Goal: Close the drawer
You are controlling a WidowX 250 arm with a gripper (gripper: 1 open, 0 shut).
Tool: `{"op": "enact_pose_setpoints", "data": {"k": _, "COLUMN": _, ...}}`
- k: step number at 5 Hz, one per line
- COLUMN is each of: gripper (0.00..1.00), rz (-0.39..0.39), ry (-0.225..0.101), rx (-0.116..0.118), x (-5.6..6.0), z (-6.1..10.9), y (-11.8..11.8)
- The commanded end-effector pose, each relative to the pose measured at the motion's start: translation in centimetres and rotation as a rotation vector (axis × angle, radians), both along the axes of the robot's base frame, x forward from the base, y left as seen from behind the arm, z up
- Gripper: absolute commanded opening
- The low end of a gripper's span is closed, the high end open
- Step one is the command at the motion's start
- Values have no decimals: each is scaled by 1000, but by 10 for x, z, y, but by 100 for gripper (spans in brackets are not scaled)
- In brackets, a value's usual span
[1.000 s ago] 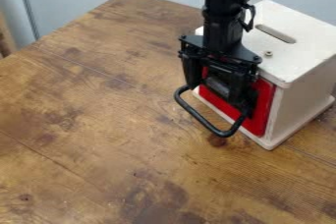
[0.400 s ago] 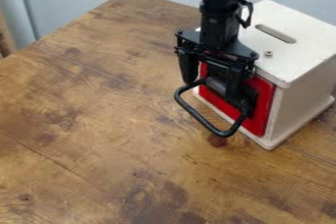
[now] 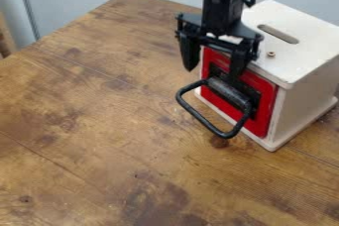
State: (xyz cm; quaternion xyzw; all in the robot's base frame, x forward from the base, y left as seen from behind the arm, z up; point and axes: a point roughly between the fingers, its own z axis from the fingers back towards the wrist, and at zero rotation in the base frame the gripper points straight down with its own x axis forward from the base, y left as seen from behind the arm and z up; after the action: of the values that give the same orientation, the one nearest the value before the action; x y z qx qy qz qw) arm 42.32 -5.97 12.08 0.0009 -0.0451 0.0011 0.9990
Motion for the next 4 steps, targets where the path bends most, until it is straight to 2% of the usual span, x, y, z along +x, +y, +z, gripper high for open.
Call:
{"op": "enact_pose_setpoints", "data": {"k": 1, "gripper": 100, "rz": 8, "ry": -149, "rx": -20, "x": 3, "z": 68, "y": 1}}
{"op": "enact_pose_setpoints", "data": {"k": 2, "gripper": 100, "rz": -3, "ry": -152, "rx": -22, "x": 1, "z": 77, "y": -2}}
{"op": "enact_pose_setpoints", "data": {"k": 4, "gripper": 100, "rz": -69, "ry": -125, "rx": -20, "x": -3, "z": 82, "y": -8}}
